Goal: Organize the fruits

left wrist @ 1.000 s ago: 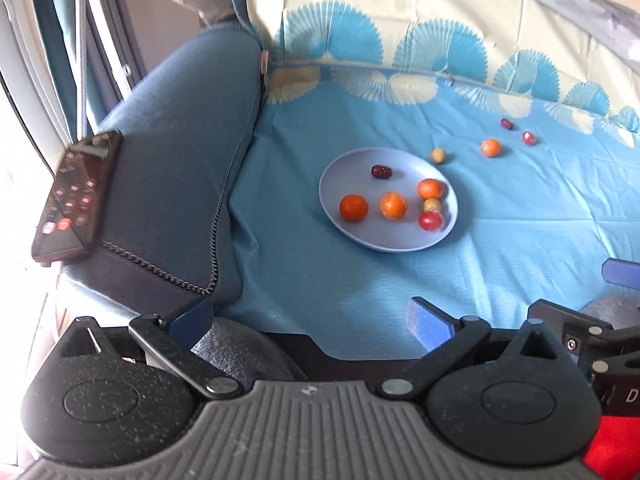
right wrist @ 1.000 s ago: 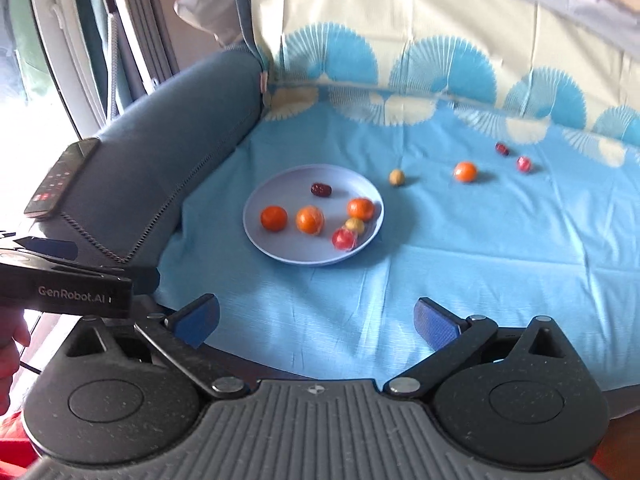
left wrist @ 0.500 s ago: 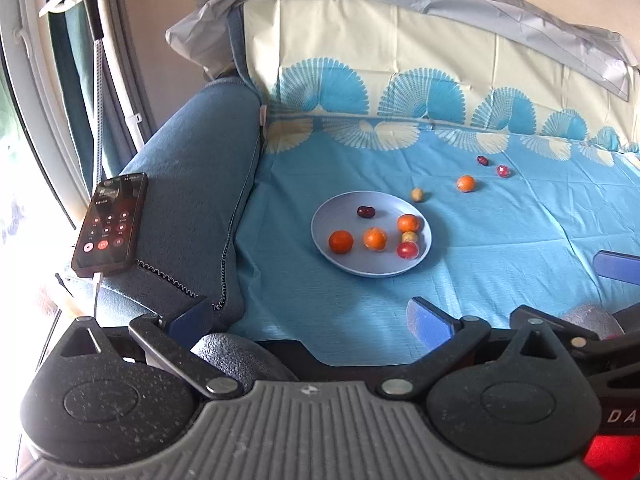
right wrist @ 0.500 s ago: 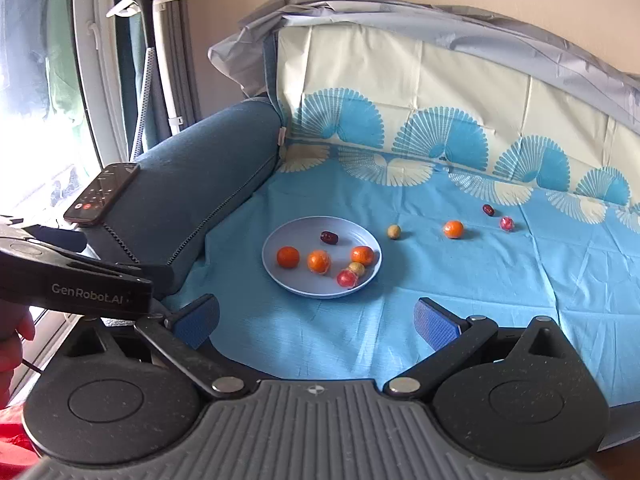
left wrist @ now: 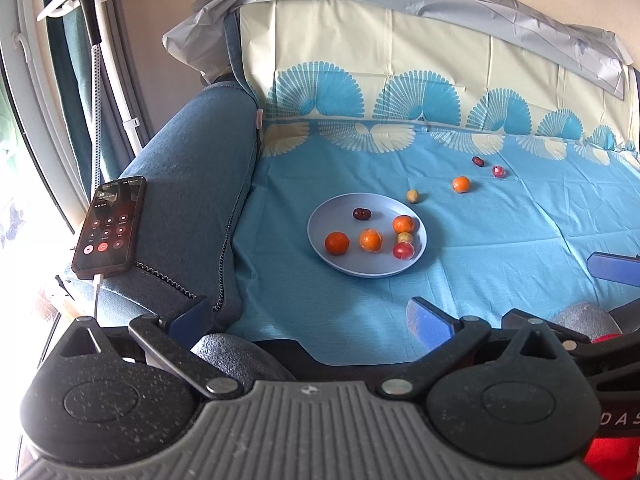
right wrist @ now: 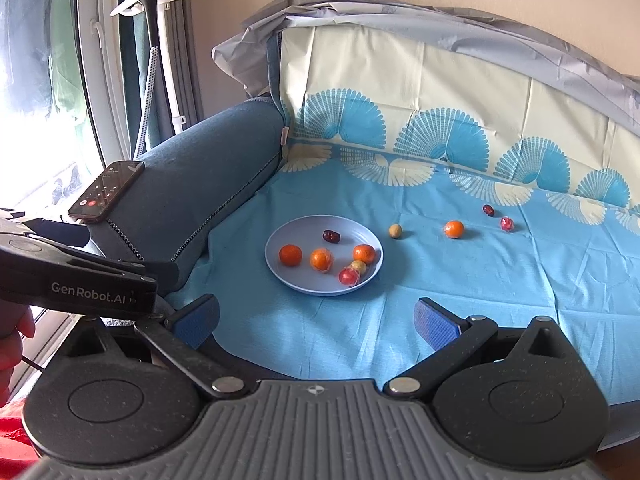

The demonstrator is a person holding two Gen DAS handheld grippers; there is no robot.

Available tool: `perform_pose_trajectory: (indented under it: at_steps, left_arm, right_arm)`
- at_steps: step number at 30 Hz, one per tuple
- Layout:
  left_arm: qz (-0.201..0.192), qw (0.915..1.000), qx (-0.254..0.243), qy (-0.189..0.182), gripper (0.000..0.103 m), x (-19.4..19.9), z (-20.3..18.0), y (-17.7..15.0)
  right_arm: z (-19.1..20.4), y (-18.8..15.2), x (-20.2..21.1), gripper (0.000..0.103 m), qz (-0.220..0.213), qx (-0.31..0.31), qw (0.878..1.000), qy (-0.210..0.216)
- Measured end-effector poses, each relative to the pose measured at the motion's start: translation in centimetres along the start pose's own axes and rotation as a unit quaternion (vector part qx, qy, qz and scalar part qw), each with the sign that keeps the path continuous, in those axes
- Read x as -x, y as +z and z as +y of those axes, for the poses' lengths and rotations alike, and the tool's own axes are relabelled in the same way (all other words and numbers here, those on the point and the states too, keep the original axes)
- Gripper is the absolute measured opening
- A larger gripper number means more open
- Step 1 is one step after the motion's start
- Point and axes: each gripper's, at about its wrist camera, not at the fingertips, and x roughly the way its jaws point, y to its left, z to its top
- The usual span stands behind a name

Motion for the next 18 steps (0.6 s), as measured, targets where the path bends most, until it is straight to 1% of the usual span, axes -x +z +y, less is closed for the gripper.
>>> perform_pose_trajectory:
  at_steps: [18]
  left_arm:
    - [0.01,0.9999,-0.004,-0.005,0.103,-0.85,-0.31,-0.05]
  right_arm:
    - [-0.17,0.2,-1.0,0.102,0.014,-0.004,1.0,0.001]
